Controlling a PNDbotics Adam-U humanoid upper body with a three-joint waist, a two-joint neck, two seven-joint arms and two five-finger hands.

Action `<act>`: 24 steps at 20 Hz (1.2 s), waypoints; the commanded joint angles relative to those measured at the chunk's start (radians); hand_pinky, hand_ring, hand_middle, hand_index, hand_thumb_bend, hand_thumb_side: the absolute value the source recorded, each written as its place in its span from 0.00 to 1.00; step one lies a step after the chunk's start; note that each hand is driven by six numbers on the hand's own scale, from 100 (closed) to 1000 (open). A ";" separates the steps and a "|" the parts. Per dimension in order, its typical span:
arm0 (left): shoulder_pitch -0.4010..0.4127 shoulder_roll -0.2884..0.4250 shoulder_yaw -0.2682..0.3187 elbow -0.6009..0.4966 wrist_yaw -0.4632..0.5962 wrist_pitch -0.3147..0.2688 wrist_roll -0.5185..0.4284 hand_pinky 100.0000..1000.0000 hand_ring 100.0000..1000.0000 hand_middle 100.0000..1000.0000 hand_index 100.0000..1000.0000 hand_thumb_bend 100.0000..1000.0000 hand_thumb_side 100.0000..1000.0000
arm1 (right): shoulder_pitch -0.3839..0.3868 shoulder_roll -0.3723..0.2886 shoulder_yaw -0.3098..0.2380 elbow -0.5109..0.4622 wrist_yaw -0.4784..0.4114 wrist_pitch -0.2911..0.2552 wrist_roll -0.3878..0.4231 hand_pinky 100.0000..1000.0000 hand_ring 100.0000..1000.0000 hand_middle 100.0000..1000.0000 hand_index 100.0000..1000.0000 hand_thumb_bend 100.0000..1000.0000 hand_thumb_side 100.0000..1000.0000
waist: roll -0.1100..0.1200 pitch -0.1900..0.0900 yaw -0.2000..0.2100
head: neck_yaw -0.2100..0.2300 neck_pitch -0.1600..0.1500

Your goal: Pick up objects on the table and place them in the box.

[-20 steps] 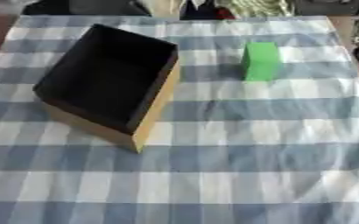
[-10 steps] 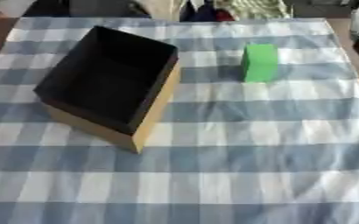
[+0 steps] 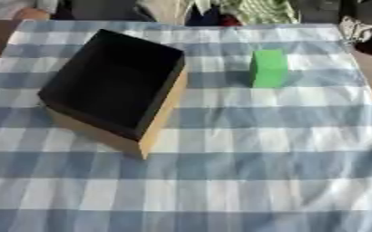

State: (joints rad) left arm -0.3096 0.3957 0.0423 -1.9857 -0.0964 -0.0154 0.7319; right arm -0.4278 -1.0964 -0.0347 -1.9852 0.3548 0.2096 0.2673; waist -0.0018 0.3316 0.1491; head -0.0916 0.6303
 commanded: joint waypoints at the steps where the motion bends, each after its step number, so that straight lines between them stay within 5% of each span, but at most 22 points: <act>1: -0.010 0.027 0.001 -0.014 0.006 -0.001 -0.005 0.63 0.68 0.59 0.77 0.18 0.42 | -0.036 -0.071 0.008 -0.015 0.035 -0.008 0.170 0.96 0.96 0.91 0.96 0.00 0.00 | -0.001 -0.022 0.002 | -0.007 -0.007; 11: -0.011 0.027 -0.003 -0.014 0.009 0.001 -0.011 0.63 0.68 0.59 0.76 0.17 0.42 | -0.117 -0.107 0.049 0.002 0.113 0.004 0.424 0.98 0.98 0.90 0.95 0.24 0.00 | -0.005 -0.020 0.008 | -0.016 -0.012; 24: -0.014 0.025 -0.008 -0.014 0.014 0.002 -0.020 0.63 0.68 0.59 0.76 0.16 0.42 | -0.255 -0.083 0.138 0.154 0.180 -0.022 0.518 1.00 1.00 0.89 0.95 0.32 0.09 | -0.008 -0.015 0.024 | -0.029 -0.015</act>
State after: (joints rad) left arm -0.3129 0.3959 0.0342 -1.9857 -0.0849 -0.0124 0.7169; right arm -0.6672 -1.1569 0.1062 -1.8460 0.5235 0.1898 0.7795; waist -0.0087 0.3327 0.1725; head -0.1171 0.6288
